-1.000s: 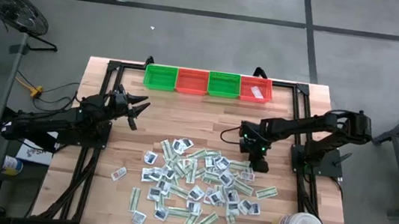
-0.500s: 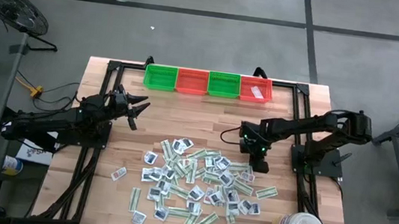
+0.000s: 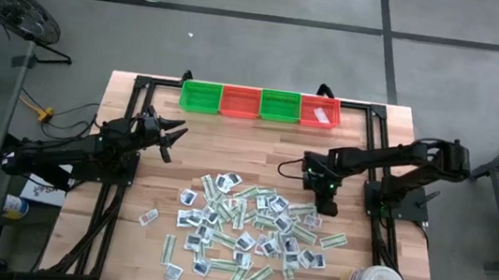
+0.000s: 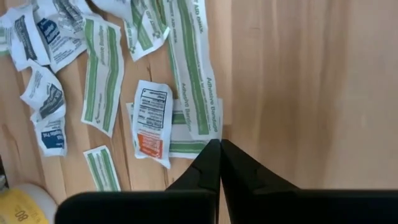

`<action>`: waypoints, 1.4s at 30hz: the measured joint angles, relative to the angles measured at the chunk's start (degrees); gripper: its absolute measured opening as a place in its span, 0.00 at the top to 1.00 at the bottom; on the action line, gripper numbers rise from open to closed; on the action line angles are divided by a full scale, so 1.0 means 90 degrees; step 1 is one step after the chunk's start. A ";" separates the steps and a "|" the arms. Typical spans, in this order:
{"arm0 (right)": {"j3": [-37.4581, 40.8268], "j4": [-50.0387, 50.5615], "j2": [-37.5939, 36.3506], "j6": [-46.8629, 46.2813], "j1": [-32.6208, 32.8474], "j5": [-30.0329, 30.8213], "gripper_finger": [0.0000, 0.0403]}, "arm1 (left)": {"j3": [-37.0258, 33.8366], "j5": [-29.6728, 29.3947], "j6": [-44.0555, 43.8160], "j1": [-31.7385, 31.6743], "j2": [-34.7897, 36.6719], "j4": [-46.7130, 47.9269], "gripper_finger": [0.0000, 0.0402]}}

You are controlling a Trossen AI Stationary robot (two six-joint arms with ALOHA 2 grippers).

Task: Pick & Place First Aid Supplies
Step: Put the green bandage pack in the right orange bin

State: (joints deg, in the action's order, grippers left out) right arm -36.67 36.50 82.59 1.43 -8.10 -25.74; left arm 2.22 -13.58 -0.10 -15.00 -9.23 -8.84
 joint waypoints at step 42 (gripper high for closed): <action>-0.1464 0.1724 -0.0938 -0.1422 0.0506 0.3590 1.00 | 0.0000 0.0000 0.0000 0.0002 0.0000 0.0000 0.70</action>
State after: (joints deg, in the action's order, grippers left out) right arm -49.84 52.01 74.15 -11.37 -3.55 6.56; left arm 2.22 -13.58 -0.10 -14.98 -9.23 -8.84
